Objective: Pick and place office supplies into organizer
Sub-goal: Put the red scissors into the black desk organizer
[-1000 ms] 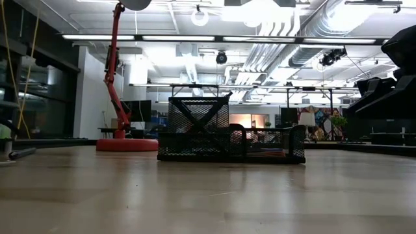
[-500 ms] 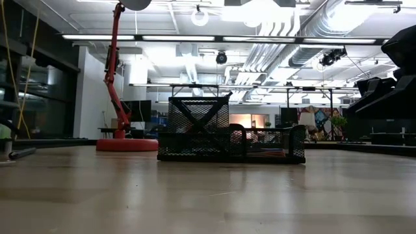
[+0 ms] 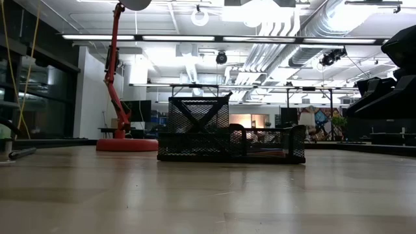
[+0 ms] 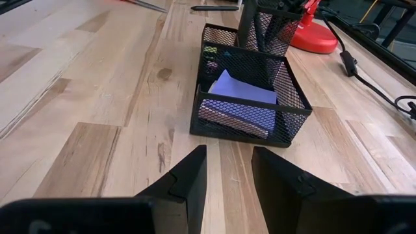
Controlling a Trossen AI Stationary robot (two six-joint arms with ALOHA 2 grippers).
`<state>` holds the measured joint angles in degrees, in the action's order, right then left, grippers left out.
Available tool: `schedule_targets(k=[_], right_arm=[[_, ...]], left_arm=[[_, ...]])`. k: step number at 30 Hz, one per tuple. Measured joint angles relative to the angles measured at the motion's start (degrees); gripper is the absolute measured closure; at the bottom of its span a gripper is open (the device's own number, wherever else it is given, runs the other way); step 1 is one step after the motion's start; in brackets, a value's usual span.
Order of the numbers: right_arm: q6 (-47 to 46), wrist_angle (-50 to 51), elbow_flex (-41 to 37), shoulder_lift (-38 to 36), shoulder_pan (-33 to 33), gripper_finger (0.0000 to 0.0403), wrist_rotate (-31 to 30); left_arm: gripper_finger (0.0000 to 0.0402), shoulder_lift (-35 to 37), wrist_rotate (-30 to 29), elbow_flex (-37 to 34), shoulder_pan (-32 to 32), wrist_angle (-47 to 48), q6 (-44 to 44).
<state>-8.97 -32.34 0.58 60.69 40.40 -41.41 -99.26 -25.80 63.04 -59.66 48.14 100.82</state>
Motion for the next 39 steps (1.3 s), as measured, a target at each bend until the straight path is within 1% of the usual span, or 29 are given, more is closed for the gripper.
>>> schedule_targets(k=[2,4,13,19,23,26,32,34,36,39], right_arm=[[0.0,0.0,0.0,0.0,0.0,0.0288,0.0],[0.0,0.0,0.0,0.0,0.0,0.0288,0.0],[0.0,0.0,0.0,0.0,0.0,0.0288,0.0],[0.0,0.0,0.0,0.0,0.0,0.0288,0.0],[0.0,0.0,0.0,0.0,0.0,0.0288,0.0],[0.0,0.0,0.0,0.0,0.0,0.0288,0.0],[0.0,0.0,0.0,0.0,0.0,0.0288,0.0],[0.0,0.1,0.0,0.0,0.0,0.0288,0.0],[0.0,0.2,0.0,0.0,0.0,0.0288,0.0],[0.0,0.3,0.0,0.0,0.0,0.0288,0.0]], left_arm=[[0.0393,0.0,3.2,-0.5,0.0,-2.7,-0.2],[0.0399,0.0,5.1,-0.8,0.0,-4.0,-0.3],[0.0399,-1.0,5.9,-0.9,0.0,-6.5,0.1],[0.0401,-4.3,10.1,-0.9,0.0,-9.5,1.9],[0.0401,-5.4,10.1,-0.9,0.0,-10.3,2.7],[0.0401,-6.6,8.9,-0.9,0.0,-12.3,2.6],[0.0401,-8.8,3.7,-0.8,0.0,-12.6,2.5],[0.0401,-9.0,1.1,-0.8,0.4,-12.5,2.5],[0.0401,-9.1,-2.7,-0.9,1.1,-11.8,2.5],[0.0401,-9.1,-6.4,-0.9,2.6,-10.9,0.7]])
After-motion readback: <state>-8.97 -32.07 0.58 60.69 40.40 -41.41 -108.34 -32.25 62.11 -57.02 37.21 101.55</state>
